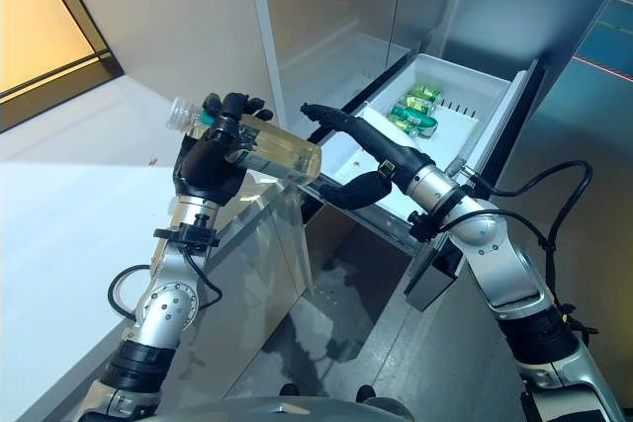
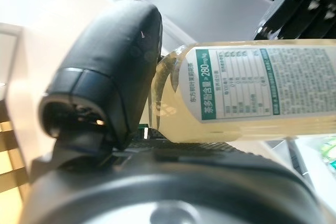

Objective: Put drinks into fridge and close the fridge

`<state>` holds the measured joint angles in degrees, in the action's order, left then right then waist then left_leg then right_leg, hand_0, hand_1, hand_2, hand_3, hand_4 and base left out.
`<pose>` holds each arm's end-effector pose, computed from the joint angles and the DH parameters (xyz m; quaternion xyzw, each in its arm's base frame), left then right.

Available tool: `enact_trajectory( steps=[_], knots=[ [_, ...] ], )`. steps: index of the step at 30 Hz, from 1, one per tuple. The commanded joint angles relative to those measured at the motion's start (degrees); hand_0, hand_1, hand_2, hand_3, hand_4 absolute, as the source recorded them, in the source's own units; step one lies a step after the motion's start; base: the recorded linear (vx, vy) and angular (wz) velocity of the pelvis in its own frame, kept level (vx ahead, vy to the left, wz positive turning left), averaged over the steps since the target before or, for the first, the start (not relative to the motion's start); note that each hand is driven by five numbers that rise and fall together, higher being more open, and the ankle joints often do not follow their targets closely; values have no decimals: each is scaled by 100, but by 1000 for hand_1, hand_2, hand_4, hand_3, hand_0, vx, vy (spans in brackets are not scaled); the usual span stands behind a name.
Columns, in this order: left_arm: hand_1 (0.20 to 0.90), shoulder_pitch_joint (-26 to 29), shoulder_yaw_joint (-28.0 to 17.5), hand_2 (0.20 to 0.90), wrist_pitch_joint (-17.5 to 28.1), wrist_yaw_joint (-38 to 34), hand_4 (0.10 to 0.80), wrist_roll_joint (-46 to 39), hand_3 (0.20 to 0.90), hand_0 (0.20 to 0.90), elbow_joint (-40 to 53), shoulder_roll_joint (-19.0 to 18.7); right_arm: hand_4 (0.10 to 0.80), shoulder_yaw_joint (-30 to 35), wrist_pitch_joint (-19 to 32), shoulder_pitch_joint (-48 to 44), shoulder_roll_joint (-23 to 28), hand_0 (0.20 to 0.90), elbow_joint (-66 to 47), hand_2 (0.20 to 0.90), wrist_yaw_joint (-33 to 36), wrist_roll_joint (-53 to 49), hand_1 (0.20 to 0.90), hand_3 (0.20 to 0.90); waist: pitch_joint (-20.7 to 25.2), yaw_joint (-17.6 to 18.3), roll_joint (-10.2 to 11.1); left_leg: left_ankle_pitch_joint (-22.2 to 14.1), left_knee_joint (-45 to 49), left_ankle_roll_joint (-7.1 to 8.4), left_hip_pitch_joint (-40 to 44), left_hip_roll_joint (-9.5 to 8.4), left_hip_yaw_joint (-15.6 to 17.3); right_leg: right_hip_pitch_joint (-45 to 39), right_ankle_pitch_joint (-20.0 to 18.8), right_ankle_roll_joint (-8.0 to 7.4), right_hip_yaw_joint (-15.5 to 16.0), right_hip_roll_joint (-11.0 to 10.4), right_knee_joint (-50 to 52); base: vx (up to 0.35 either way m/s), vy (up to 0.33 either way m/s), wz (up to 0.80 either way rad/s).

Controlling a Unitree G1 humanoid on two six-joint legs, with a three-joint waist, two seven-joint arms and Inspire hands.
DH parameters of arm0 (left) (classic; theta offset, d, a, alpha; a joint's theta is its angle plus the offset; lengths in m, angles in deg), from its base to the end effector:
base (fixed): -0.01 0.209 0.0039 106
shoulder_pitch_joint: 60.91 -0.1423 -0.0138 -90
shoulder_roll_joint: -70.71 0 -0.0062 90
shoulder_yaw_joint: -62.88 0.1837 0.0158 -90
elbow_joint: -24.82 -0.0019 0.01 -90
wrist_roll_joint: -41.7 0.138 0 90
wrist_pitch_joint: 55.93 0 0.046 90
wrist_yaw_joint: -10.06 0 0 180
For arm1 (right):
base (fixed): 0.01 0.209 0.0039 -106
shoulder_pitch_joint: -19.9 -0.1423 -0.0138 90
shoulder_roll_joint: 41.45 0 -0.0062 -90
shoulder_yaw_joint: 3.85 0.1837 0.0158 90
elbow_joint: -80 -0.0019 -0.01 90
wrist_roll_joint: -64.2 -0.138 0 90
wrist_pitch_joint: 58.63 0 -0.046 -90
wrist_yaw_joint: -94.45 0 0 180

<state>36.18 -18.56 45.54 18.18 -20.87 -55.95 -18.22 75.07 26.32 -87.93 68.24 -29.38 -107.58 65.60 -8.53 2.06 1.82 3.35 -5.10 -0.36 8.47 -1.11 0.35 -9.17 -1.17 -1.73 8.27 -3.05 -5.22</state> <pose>0.2206 0.1619 0.1015 -0.4009 -0.1816 -0.1699 0.8817 0.2318 -0.1781 0.1707 -0.3545 -0.1782 0.2924 0.8701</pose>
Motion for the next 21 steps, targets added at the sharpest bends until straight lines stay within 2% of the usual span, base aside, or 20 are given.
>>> enact_trajectory(
  steps=[1, 13, 21],
  knots=[
    [300, 1277, 123, 300, 731, 223, 100, 192, 200, 300, 948, -95, 800, -175, -2, -930, 45, 900, -343, 900, -84, -176, 900, 900, 580, -18, 77, -441, 10, 7, 129, 47, 499, 23, -68, -140, -275, 4, 134, 0, 0, 0],
    [300, 1440, 401, 300, 703, 115, 100, 441, 200, 300, 763, -11, 800, -570, -462, -1308, -114, 900, -224, 900, -372, -776, 900, 900, 603, -13, 136, -447, 10, 2, 133, 51, 521, 38, -72, -135, -312, 20, 141, 1, 0, -1],
    [300, 1471, 650, 300, 599, 80, 100, 588, 200, 300, 633, 82, 800, -698, -615, -1415, -448, 900, -108, 900, -51, -1194, 900, 900, 604, -42, 148, -441, 10, -8, 137, 54, 532, 35, -76, -132, -287, 16, 147, 0, 0, 0]
  ],
)
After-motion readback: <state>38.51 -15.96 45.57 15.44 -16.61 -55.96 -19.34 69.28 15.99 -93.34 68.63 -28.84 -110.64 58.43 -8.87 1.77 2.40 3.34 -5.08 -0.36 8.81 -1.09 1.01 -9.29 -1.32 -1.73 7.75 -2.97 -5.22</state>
